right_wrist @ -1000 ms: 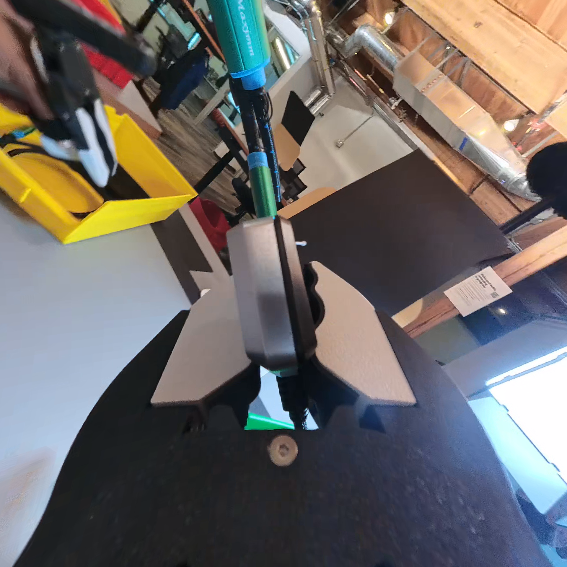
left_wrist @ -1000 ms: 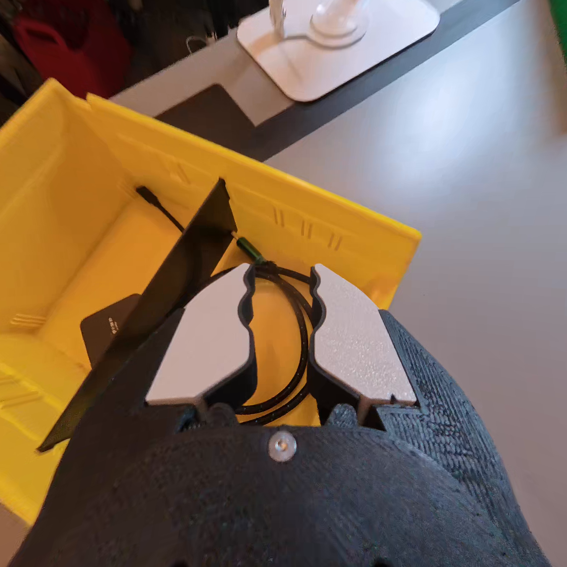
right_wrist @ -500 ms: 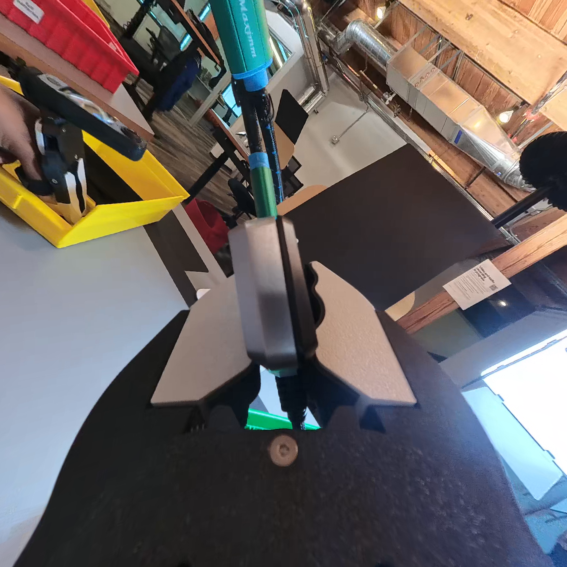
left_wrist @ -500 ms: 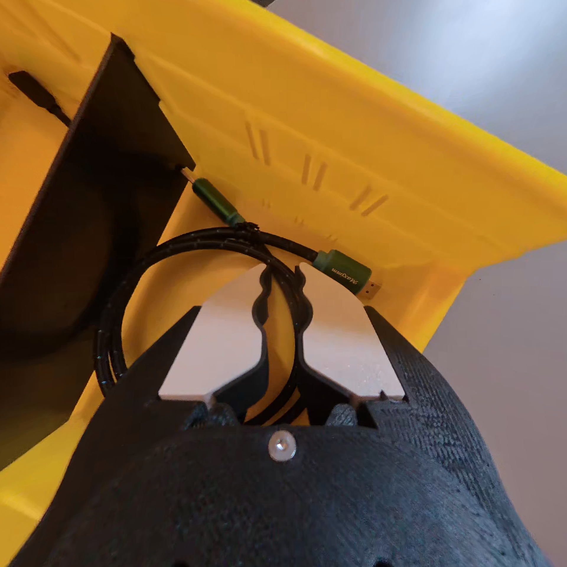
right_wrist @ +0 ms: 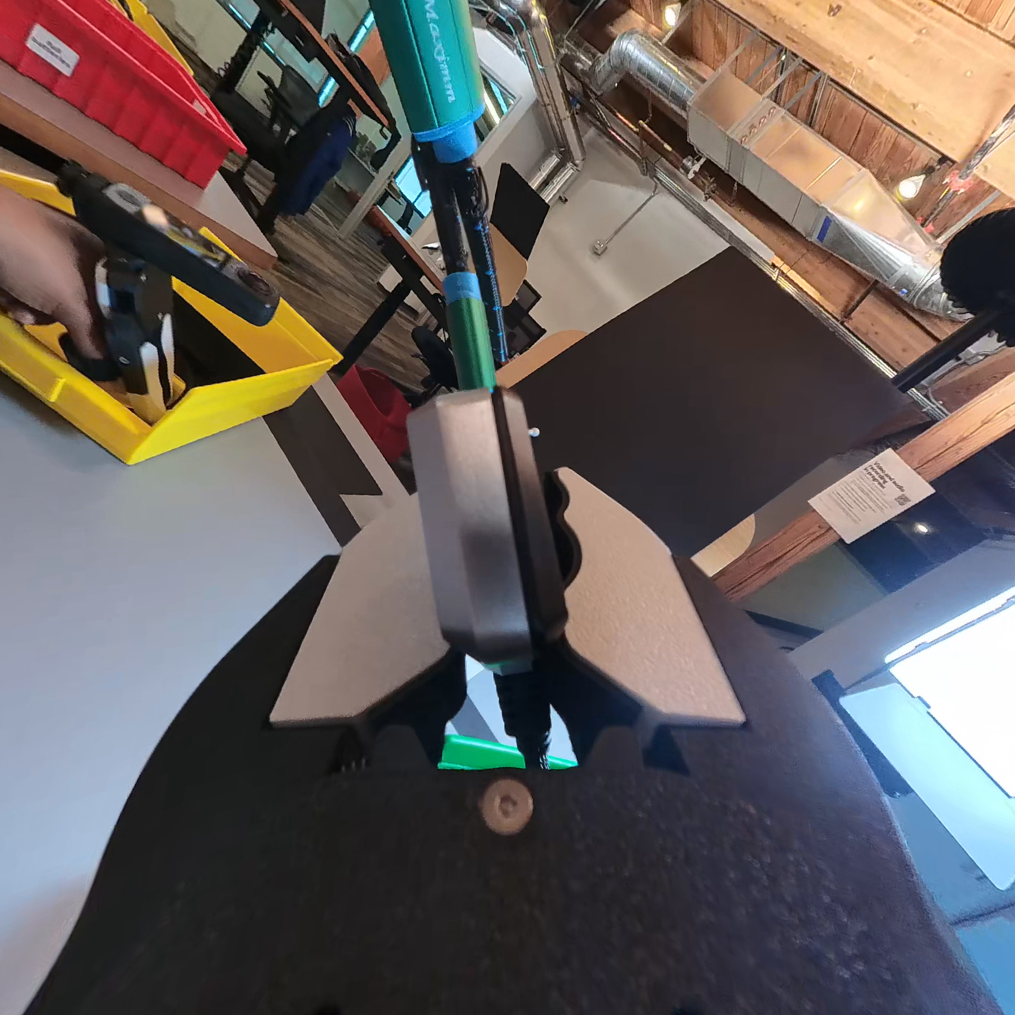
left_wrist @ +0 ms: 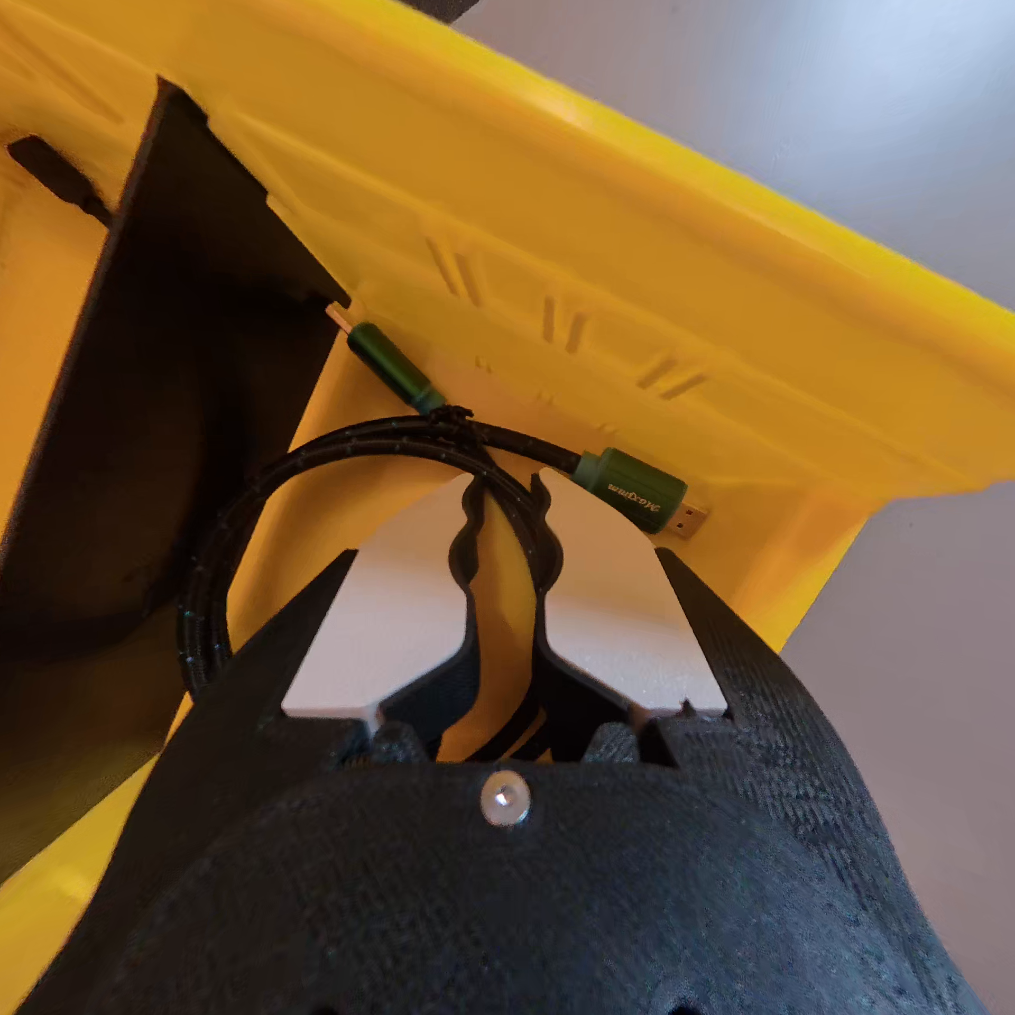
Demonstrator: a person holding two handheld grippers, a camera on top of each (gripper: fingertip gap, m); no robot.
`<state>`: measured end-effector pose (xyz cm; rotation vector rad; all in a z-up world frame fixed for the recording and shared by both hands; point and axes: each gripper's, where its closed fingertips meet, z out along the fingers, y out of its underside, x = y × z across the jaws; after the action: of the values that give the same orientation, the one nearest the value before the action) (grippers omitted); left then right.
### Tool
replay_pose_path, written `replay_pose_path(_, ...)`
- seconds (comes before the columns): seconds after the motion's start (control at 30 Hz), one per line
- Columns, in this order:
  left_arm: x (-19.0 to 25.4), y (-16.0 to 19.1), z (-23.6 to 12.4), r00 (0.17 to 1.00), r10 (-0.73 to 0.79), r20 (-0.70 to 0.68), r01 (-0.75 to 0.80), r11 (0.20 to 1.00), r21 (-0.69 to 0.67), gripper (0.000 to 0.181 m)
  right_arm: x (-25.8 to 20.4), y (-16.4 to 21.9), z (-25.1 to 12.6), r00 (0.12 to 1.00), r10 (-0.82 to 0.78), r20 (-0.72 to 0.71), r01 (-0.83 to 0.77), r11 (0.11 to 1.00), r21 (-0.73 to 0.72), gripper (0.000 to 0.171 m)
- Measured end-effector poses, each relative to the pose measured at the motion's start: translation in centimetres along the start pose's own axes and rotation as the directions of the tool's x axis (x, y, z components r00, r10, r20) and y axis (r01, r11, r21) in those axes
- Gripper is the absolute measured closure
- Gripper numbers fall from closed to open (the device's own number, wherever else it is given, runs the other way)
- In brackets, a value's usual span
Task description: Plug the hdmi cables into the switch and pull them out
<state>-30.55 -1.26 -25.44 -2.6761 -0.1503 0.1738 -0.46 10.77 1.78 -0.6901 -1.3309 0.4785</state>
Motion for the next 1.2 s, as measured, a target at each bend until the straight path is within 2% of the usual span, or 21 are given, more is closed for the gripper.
replay_pose_path(0.03, -0.1, 0.2, -0.4, 1.000, 0.020, 0.010, -0.020, 1.000, -0.004, 0.165, 0.2, 0.1, -0.1, 1.000, -0.003, -0.004, 0.003, 1.000, -0.002, 0.142)
replay_pose_path(0.13, -0.4, -0.4, -3.3, 0.999, 0.038, 0.024, -0.040, 0.996, 0.079, 0.168, 0.9, 0.4, -0.4, 1.000, 0.012, -0.016, -0.012, 1.000, 0.001, 0.142)
replay_pose_path(0.2, -0.2, -1.6, -6.6, 1.000, 0.020, -0.015, -0.017, 0.981, 0.191, 0.169, 1.4, 0.5, -0.7, 0.999, 0.034, -0.019, -0.033, 0.999, 0.010, 0.142)
replay_pose_path(0.27, -0.8, -2.2, -9.7, 1.000, 0.007, 0.005, -0.008, 0.963, 0.271, 0.169, 1.8, 0.5, -0.9, 0.998, 0.055, -0.021, -0.055, 0.998, 0.020, 0.142)
replay_pose_path(0.4, 0.5, -3.5, -15.1, 0.996, 0.042, -0.076, -0.004, 0.892, 0.451, 0.170, 2.1, 0.1, -1.3, 0.998, 0.063, -0.028, -0.062, 0.998, 0.031, 0.142)
replay_pose_path(0.53, 5.5, -5.9, -21.3, 0.954, 0.226, -0.199, -0.037, 0.745, 0.666, 0.172, 2.5, 0.1, -1.6, 0.998, 0.053, -0.041, -0.052, 0.998, 0.026, 0.141)
replay_pose_path(0.6, 9.4, -6.5, -23.5, 0.890, 0.383, -0.249, -0.082, 0.671, 0.737, 0.174, 2.9, 0.4, -1.7, 0.997, 0.061, -0.048, -0.060, 0.998, 0.020, 0.141)
replay_pose_path(0.67, 13.4, -6.9, -24.5, 0.802, 0.503, -0.321, -0.092, 0.636, 0.766, 0.174, 3.2, 0.6, -1.8, 0.996, 0.070, -0.055, -0.069, 0.997, 0.017, 0.141)
replay_pose_path(0.8, 20.2, -6.7, -23.1, 0.584, 0.654, -0.481, -0.107, 0.649, 0.753, 0.173, 4.0, 0.9, -2.3, 0.994, 0.077, -0.074, -0.076, 0.997, 0.012, 0.142)
replay_pose_path(0.9, 22.2, -6.7, -20.1, 0.451, 0.600, -0.661, -0.018, 0.746, 0.665, 0.173, 4.6, 1.0, -2.6, 0.993, 0.080, -0.085, -0.079, 0.997, 0.011, 0.141)
replay_pose_path(0.93, 22.1, -6.5, -18.1, 0.436, 0.554, -0.709, -0.014, 0.792, 0.610, 0.173, 4.7, 1.1, -2.7, 0.993, 0.082, -0.087, -0.081, 0.997, 0.010, 0.141)
replay_pose_path(1.0, 21.3, -6.0, -13.6, 0.480, 0.444, -0.757, -0.019, 0.867, 0.497, 0.173, 4.8, 1.2, -2.8, 0.993, 0.083, -0.088, -0.083, 0.997, 0.009, 0.141)
replay_pose_path(1.07, 21.0, -5.8, -12.0, 0.454, 0.366, -0.812, 0.033, 0.904, 0.426, 0.173, 4.9, 1.4, -2.8, 0.993, 0.079, -0.089, -0.079, 0.997, 0.003, 0.142)
replay_pose_path(1.1, 20.5, -6.0, -11.6, 0.471, 0.345, -0.812, 0.049, 0.909, 0.414, 0.173, 4.9, 1.5, -2.7, 0.993, 0.076, -0.088, -0.076, 0.997, -0.001, 0.142)
replay_pose_path(1.2, 19.4, -5.0, -9.9, 0.596, 0.352, -0.722, -0.071, 0.918, 0.389, 0.174, 4.9, 1.8, -2.6, 0.993, 0.082, -0.085, -0.083, 0.997, -0.006, 0.142)
